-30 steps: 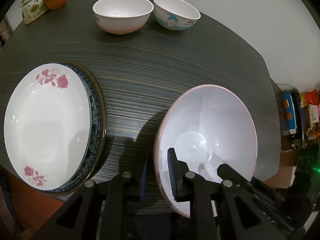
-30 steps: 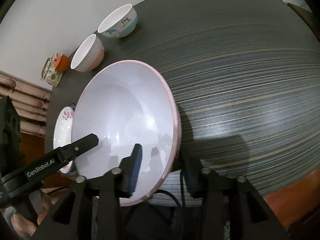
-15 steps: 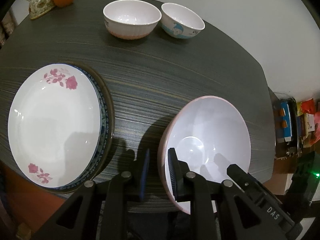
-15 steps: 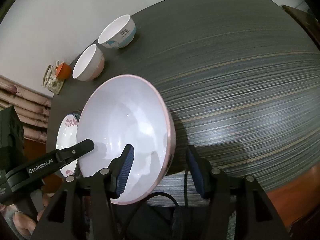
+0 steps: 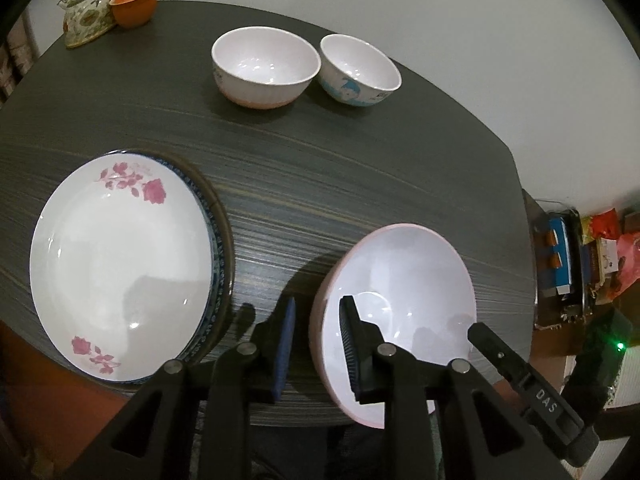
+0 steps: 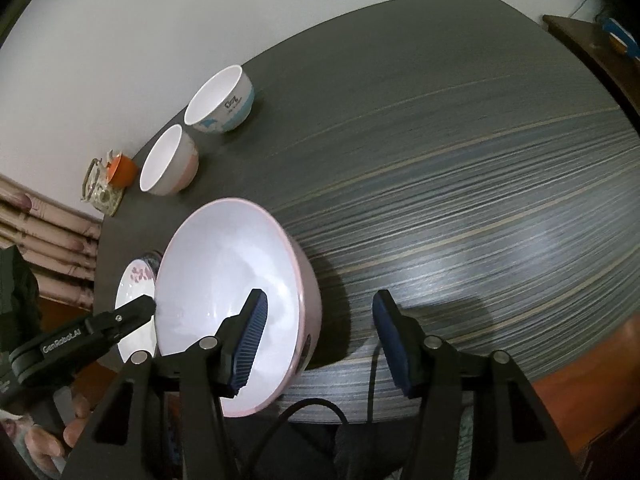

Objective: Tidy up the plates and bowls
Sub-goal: 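Lower the pink bowl beside the plate stack and open both grippers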

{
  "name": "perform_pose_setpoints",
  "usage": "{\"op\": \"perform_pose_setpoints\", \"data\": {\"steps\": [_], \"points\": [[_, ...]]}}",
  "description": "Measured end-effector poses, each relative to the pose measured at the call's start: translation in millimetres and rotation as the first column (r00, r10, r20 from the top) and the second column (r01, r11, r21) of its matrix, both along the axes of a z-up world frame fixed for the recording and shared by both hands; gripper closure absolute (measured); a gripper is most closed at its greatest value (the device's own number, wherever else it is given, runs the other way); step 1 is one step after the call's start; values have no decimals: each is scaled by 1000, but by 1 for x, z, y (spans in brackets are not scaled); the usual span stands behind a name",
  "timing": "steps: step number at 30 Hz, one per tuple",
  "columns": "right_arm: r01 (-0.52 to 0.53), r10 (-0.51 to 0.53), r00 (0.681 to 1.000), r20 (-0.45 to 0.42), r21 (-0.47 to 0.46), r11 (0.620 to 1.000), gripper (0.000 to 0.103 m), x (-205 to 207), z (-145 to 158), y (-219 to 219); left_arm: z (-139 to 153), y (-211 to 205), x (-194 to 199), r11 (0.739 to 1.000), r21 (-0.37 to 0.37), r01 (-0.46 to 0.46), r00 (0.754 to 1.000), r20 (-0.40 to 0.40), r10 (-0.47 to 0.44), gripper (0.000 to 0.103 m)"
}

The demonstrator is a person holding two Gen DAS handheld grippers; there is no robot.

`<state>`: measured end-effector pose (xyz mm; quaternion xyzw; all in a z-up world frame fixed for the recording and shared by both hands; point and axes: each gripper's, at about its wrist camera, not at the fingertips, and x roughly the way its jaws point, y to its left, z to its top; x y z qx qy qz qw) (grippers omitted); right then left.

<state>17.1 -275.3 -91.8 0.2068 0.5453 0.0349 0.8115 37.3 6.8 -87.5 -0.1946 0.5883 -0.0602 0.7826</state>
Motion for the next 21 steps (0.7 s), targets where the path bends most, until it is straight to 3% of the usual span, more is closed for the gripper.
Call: {"op": "perform_pose_setpoints", "data": {"steps": [11, 21], "points": [[-2, 6, 998, 59, -66, 998, 51, 12, 21, -5, 14, 5, 11, 1000, 27, -5, 999, 31, 5, 79], [-51, 64, 992, 111, -119, 992, 50, 31, 44, 9, 15, 34, 17, 997, 51, -56, 998, 44, 54, 79]]}}
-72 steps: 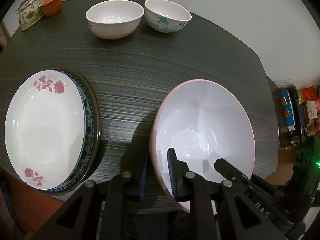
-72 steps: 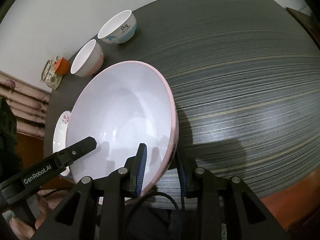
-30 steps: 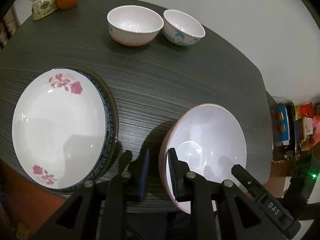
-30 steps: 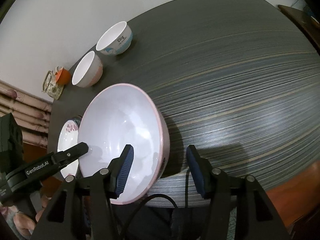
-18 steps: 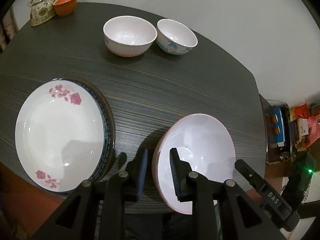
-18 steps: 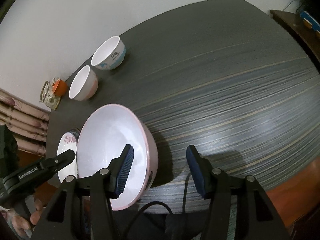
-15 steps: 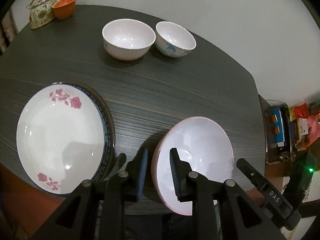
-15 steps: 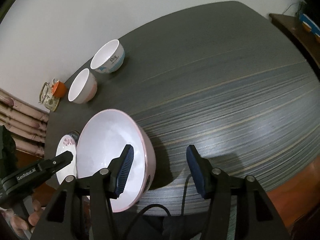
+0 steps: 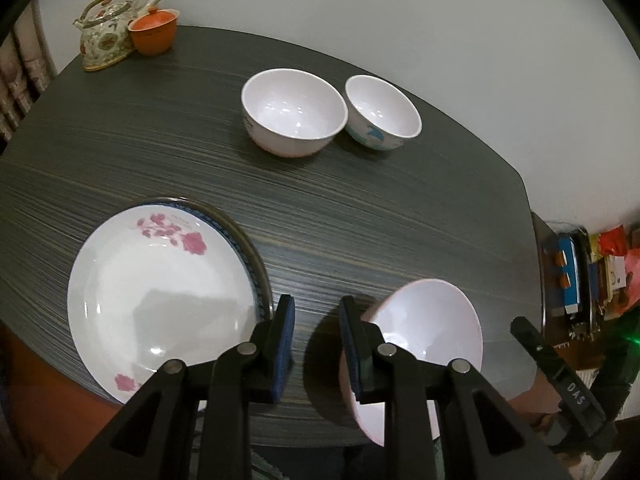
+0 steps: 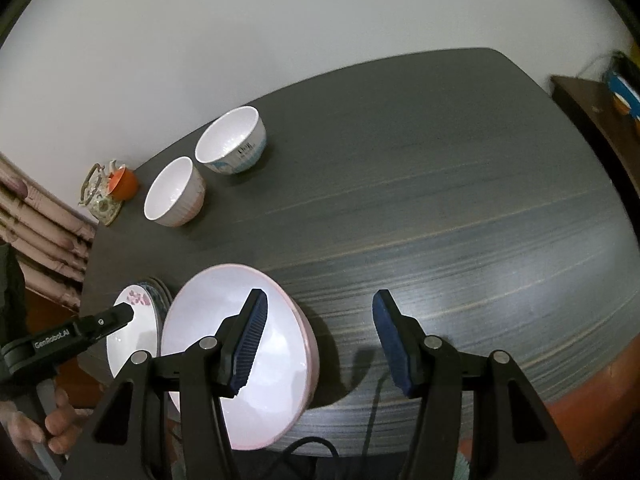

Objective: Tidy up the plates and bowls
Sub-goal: 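Lower the pink bowl beside the plate stack and open both grippers, then move both grippers to the rim of the larger white bowl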

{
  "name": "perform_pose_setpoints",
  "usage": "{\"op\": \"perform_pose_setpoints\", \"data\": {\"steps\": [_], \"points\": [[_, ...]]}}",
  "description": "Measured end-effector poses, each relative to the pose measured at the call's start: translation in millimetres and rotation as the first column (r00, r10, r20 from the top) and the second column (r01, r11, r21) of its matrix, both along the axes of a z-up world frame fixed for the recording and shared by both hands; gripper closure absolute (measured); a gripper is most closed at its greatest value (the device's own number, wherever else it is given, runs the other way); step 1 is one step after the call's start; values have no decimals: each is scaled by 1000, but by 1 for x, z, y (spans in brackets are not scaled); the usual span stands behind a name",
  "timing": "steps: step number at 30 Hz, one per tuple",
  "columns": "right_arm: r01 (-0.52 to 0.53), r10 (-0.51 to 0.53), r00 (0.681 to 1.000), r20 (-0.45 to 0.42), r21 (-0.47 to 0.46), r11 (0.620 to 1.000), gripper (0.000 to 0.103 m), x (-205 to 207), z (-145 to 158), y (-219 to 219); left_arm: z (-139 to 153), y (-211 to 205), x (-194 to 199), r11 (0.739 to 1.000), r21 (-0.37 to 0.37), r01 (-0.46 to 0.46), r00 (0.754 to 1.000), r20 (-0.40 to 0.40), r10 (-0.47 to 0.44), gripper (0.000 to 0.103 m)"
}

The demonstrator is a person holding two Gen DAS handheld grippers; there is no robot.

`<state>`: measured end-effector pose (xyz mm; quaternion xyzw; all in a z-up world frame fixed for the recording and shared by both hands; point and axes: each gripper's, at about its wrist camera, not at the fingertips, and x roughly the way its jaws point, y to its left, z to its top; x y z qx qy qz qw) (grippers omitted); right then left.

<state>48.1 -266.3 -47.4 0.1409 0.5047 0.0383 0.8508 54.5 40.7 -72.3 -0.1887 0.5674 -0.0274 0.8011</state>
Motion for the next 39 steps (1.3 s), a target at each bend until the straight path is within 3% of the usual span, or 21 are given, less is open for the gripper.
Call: {"op": "perform_pose_setpoints", "data": {"steps": [15, 22, 26, 30, 39], "points": [[-118, 119, 989, 82, -19, 993, 46, 50, 27, 28, -8, 29, 17, 998, 15, -61, 998, -16, 61, 79], [-158, 159, 984, 82, -14, 987, 44, 84, 32, 37, -13, 45, 37, 995, 30, -96, 995, -25, 96, 79], [-175, 174, 983, 62, 9, 985, 43, 99, 24, 42, -18, 52, 50, 993, 35, -110, 993, -28, 111, 79], [-205, 205, 978, 28, 35, 978, 43, 117, 12, 55, -24, 59, 70, 990, 39, -135, 990, -32, 137, 71], [-312, 315, 949, -19, 75, 947, 41, 168, -11, 90, -28, 73, 114, 985, 28, -169, 986, -8, 169, 71]]}}
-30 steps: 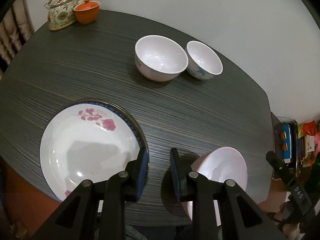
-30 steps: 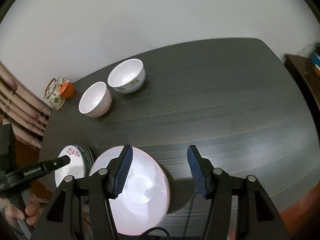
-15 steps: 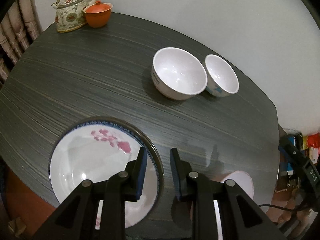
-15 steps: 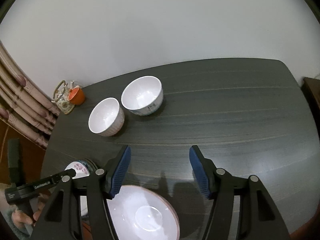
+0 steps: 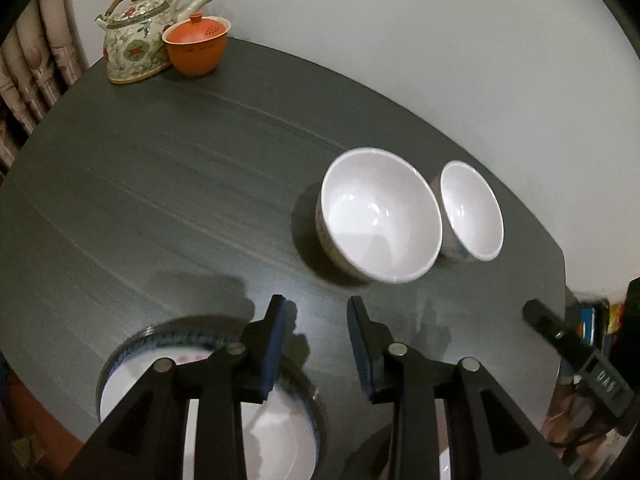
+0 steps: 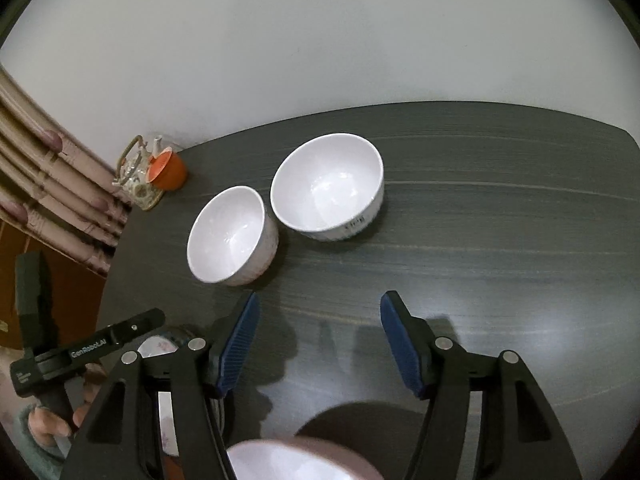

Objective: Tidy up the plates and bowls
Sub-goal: 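Move both grippers to the rim of the larger white bowl, then close both grippers on the white bowl rim and lift it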

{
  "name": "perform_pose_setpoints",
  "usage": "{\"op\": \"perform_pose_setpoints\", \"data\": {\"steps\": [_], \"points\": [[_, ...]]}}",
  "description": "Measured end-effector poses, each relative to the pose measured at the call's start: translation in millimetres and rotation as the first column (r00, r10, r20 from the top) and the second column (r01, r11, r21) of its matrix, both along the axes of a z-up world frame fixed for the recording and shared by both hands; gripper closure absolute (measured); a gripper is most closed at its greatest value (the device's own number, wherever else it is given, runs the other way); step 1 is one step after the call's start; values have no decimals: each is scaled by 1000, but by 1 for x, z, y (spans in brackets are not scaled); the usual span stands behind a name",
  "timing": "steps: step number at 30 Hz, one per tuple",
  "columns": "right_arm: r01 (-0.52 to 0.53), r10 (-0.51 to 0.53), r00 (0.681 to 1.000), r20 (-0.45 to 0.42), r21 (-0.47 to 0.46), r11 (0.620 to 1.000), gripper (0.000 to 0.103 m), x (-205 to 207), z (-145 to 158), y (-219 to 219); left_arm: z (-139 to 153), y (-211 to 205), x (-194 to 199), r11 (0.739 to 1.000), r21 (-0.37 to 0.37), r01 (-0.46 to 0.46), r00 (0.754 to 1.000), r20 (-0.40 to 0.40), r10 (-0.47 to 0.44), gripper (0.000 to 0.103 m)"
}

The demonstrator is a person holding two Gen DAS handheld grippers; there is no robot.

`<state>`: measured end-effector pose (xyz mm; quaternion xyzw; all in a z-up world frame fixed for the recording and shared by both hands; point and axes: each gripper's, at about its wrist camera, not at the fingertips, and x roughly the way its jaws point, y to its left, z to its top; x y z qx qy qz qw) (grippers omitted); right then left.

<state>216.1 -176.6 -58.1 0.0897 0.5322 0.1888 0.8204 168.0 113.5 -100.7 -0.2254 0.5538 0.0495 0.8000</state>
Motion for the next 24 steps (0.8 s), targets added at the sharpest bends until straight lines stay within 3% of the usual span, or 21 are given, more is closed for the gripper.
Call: {"op": "perform_pose_setpoints", "data": {"steps": [4, 11, 24], "points": [[-42, 41, 999, -34, -21, 999, 36, 19, -11, 17, -1, 8, 19, 1000, -17, -16, 1000, 10, 16, 71], [-91, 88, 990, -114, -17, 996, 36, 42, -34, 43, -14, 11, 50, 999, -38, -14, 1000, -16, 13, 71], [-99, 92, 982, -165, -37, 994, 40, 64, -64, 75, -45, 14, 69, 1000, -27, -3, 998, -60, 2, 71]]}}
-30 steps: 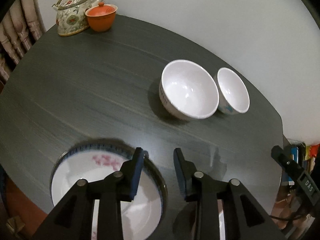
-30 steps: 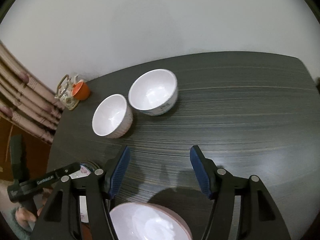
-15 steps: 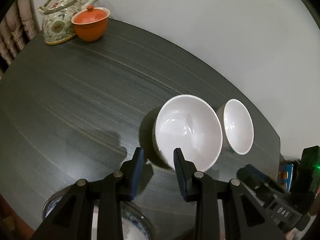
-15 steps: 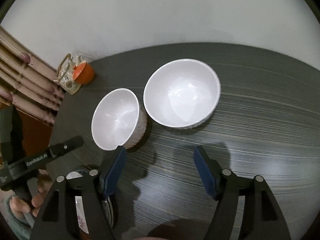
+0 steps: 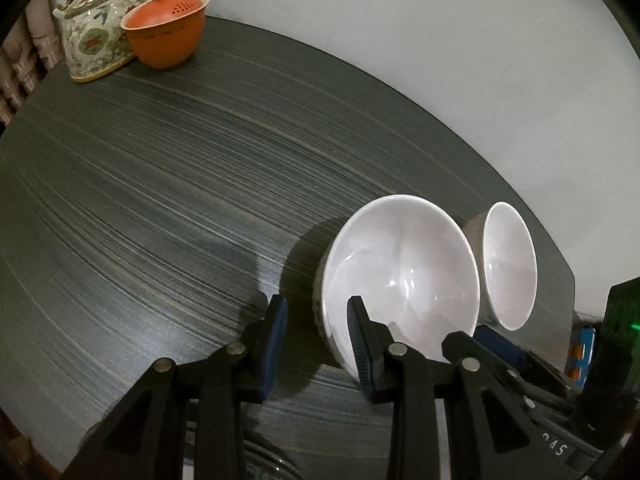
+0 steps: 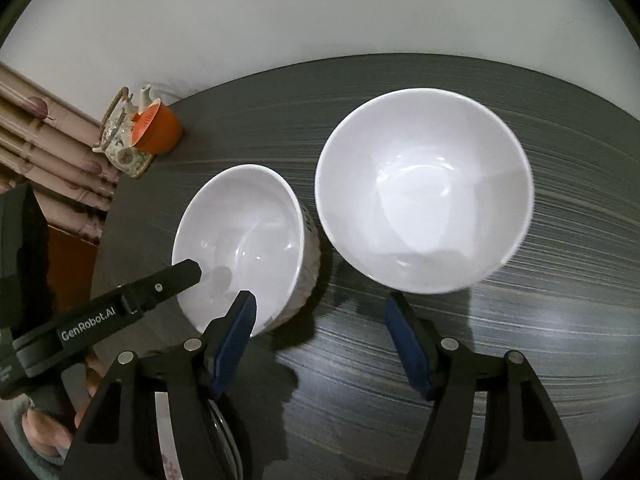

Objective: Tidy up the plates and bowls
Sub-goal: 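Close both grippers on the white bowl rim and lift it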

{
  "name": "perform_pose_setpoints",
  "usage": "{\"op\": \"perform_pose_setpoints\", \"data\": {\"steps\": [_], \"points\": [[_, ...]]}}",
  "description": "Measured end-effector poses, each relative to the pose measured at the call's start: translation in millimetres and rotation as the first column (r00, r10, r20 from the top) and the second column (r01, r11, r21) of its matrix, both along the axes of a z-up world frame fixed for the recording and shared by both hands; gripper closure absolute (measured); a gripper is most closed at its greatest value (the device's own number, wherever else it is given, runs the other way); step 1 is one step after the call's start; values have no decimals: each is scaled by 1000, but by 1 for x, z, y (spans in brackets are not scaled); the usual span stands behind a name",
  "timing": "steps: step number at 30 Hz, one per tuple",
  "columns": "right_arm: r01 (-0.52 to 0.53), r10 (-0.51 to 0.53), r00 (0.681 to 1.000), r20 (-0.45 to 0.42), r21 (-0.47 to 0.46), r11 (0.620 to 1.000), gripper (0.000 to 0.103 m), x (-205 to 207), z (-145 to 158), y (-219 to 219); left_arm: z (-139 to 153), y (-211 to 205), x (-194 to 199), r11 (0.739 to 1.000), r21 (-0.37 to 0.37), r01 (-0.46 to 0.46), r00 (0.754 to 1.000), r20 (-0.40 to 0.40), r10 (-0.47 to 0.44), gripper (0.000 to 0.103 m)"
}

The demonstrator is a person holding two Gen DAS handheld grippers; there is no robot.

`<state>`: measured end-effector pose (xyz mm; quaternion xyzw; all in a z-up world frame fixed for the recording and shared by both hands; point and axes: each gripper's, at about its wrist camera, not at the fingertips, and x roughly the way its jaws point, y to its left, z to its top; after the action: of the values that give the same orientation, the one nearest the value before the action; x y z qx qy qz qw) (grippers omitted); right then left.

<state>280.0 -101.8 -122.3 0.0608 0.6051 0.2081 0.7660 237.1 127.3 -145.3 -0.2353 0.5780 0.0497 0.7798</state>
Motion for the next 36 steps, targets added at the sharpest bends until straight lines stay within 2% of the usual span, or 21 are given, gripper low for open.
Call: {"op": "perform_pose_setpoints", "data": {"steps": [10, 12, 14, 21, 25, 36], "points": [[10, -10, 1000, -10, 0, 1000, 46, 4, -8, 5, -14, -2, 11, 1000, 2, 16, 1000, -13, -16, 72], [9, -9, 1000, -18, -1, 1000, 49, 5, -10, 6, -17, -4, 15, 1000, 4, 28, 1000, -14, -28, 84], [5, -5, 1000, -26, 3, 1000, 55, 5, -12, 7, -20, -7, 16, 999, -7, 38, 999, -19, -38, 88], [-24, 26, 999, -40, 35, 999, 77, 2, -14, 8, -15, -23, 16, 998, 15, 66, 998, -22, -66, 88], [-31, 31, 999, -26, 7, 1000, 78, -4, -11, 7, -11, -35, 14, 997, 24, 78, 997, -17, -78, 88], [2, -3, 1000, 11, 40, 999, 78, -29, 25, -17, 19, -61, -8, 994, 34, 101, 995, 15, -102, 88]]}}
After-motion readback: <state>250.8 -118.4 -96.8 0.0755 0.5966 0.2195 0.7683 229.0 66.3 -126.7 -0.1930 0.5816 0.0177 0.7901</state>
